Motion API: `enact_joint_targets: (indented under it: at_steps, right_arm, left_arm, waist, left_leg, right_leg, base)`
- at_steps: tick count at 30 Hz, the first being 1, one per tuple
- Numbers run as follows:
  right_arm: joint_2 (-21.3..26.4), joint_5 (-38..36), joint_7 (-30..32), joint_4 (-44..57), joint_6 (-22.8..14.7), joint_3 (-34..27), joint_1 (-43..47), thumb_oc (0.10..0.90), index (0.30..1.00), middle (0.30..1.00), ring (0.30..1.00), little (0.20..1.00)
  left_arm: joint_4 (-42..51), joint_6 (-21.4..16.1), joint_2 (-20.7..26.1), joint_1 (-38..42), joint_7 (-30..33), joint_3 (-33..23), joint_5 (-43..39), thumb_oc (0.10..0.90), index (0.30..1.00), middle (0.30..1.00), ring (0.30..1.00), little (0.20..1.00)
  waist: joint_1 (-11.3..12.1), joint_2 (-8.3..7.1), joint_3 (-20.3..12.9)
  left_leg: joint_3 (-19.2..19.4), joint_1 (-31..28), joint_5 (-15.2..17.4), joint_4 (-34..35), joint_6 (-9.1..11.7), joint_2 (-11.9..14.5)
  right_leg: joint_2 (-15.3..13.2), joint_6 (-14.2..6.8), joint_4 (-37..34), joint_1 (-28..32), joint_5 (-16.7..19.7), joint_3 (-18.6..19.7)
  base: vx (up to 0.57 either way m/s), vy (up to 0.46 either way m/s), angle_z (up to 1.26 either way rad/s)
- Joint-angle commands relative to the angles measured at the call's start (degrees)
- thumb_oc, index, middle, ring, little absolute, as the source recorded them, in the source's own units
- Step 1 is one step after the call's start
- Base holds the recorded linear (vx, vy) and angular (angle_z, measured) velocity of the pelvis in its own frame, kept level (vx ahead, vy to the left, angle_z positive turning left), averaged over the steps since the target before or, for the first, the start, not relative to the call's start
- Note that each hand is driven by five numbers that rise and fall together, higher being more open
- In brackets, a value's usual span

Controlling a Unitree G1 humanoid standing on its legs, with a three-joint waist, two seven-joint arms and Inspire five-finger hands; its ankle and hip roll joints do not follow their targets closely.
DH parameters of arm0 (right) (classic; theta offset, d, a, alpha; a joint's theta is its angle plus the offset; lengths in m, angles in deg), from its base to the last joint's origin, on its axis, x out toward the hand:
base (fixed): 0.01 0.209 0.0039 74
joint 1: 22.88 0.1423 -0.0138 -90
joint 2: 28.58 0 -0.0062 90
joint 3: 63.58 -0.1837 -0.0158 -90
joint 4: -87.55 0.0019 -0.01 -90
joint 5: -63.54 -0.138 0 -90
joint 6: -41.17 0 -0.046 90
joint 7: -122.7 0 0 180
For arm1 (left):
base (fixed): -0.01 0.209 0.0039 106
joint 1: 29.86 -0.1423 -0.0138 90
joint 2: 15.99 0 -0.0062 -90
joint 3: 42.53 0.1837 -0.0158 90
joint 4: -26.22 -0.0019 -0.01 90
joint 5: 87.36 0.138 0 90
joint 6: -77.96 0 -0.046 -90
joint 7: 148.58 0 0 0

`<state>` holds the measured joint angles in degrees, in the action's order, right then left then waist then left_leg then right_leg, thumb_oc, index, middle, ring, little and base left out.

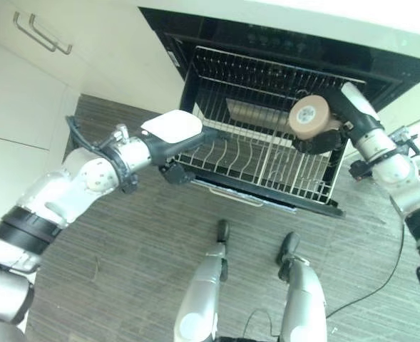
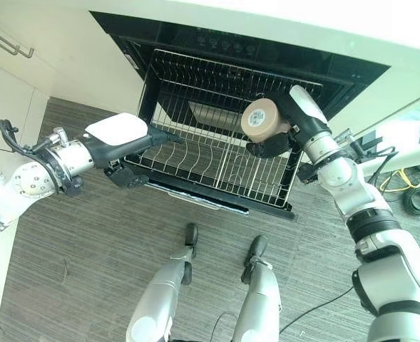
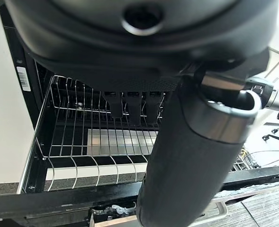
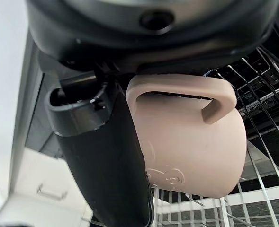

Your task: Place the dishes in the dishwasher.

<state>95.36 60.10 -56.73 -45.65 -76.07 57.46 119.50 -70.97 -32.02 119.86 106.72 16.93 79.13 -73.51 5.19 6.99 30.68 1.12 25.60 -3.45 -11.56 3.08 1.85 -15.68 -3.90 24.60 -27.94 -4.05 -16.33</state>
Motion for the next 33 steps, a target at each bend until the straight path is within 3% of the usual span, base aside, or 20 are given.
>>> enact_joint_targets:
  at_steps: [1,2,4,5,15,20,24,25,27,29,33]
  right_arm:
    - [1.9,-8.3,0.6,3.9,-2.5,-1.9,9.3,0.400,0.300,0.300,0.300,0.300]
    - [1.3,-11.5,-0.9,3.6,-1.0,-2.7,9.0,0.400,0.300,0.300,0.300,0.300]
    - [-1.8,-25.7,-9.3,3.3,6.4,-7.0,6.6,0.400,0.300,0.300,0.300,0.300]
    - [-2.6,-27.6,-10.6,3.1,7.4,-8.2,5.9,0.400,0.300,0.300,0.300,0.300]
    - [-9.6,-31.7,-10.9,4.3,10.9,-15.1,3.6,0.400,0.300,0.300,0.300,0.300]
    - [-10.8,-29.0,-9.8,4.9,12.4,-16.1,2.4,0.400,0.300,0.300,0.300,0.300]
    - [-10.7,-21.3,-7.2,4.2,11.1,-15.7,1.7,0.400,0.300,0.300,0.300,0.300]
    - [-10.4,-18.5,-4.4,3.3,10.5,-15.3,1.4,0.800,0.900,0.900,0.900,0.900]
    - [-9.7,-14.1,-0.6,2.4,9.1,-15.1,1.1,0.800,0.900,0.900,0.900,0.900]
    - [-8.1,-4.7,6.3,2.1,5.3,-15.1,0.4,0.800,0.900,0.900,0.900,0.900]
    - [-5.5,3.8,16.6,4.4,3.4,-14.7,-0.2,0.800,0.900,0.900,0.900,0.900]
  left_arm:
    - [2.4,-0.4,-2.6,3.0,1.9,-3.9,-1.2,0.800,0.900,0.900,0.900,0.900]
    - [2.6,-0.1,-2.8,2.9,1.9,-3.9,-1.0,0.800,0.900,0.900,0.900,0.900]
    - [3.2,0.5,-4.1,2.0,1.6,-5.1,-0.3,0.800,0.900,0.900,0.900,0.900]
    - [3.3,0.6,-4.3,1.8,1.6,-5.4,-0.1,0.800,0.900,0.900,0.900,0.900]
    - [4.2,2.9,-7.6,1.1,-0.1,-7.5,0.1,0.800,0.900,0.900,0.900,0.900]
    - [5.0,3.7,-7.8,0.0,-0.3,-8.4,-0.3,0.800,0.900,0.900,0.900,0.900]
    - [5.6,3.8,-8.1,-1.0,0.3,-8.9,-0.1,0.800,0.900,0.900,0.900,0.900]
    - [5.8,3.8,-8.1,-1.2,0.5,-9.1,0.0,0.800,0.900,0.900,0.900,0.900]
    - [6.1,3.9,-7.9,-1.4,0.7,-9.1,-0.3,0.800,0.900,0.900,0.900,0.900]
    - [6.4,4.2,-7.7,-1.8,1.0,-9.3,-0.5,0.800,0.900,0.900,0.900,0.900]
    - [6.9,4.3,-7.0,-2.7,1.3,-9.5,-0.9,0.800,0.900,0.900,0.900,0.900]
  waist:
    - [-0.1,-0.75,-0.9]
    - [-0.1,-0.63,-0.9]
    - [-0.3,-0.07,-0.9]
    - [-0.3,0.09,-0.9]
    - [-1.2,2.10,-0.9]
    - [-1.5,2.82,-0.9]
    - [-1.4,3.18,-0.9]
    - [-1.3,3.30,-0.9]
    - [-1.3,3.41,-0.9]
    - [-1.5,3.52,-0.9]
    - [-1.7,3.49,-0.9]
  left_leg:
    - [4.2,0.9,9.4,-5.6,0.4,1.4]
    - [4.2,1.0,9.3,-5.6,0.5,1.4]
    - [4.3,1.3,9.4,-5.6,0.6,1.4]
    - [4.4,1.3,9.4,-5.6,0.6,1.4]
    - [5.4,0.8,9.3,-5.6,0.9,1.5]
    - [5.8,0.4,9.4,-5.6,0.9,1.5]
    - [6.4,0.6,9.3,-5.6,0.9,1.6]
    - [6.5,0.6,9.3,-5.6,0.9,1.6]
    - [6.6,0.6,9.3,-5.6,0.9,1.7]
    - [6.8,0.6,9.3,-5.6,0.9,1.7]
    - [6.9,0.4,9.4,-5.6,0.8,1.8]
  right_leg:
    - [0.4,-5.6,-7.4,3.0,0.7,1.1]
    - [0.5,-5.5,-7.4,2.7,0.7,1.1]
    - [0.3,-5.4,-7.4,2.3,0.6,1.3]
    - [0.3,-5.4,-7.4,2.2,0.6,1.3]
    - [-0.1,-5.4,-7.4,1.9,0.7,2.1]
    - [-0.4,-5.5,-7.4,2.1,0.6,2.3]
    - [-0.8,-5.6,-7.4,1.9,0.8,2.1]
    - [-0.9,-5.6,-7.4,1.8,0.9,1.9]
    - [-1.0,-5.7,-7.4,1.8,0.9,1.8]
    - [-1.1,-5.8,-7.4,1.8,1.1,1.8]
    - [-1.0,-5.9,-7.4,1.9,1.1,1.9]
  base:
    - [0.00,0.000,0.00]
    - [0.00,0.000,0.00]
    - [0.00,0.066,-0.01]
    - [0.00,0.069,-0.01]
    - [0.00,0.055,0.01]
    - [0.01,0.055,-0.05]
    - [0.01,0.036,-0.01]
    - [0.00,0.036,0.00]
    - [0.00,0.000,0.00]
    - [0.00,0.000,0.00]
    - [0.00,0.000,0.00]
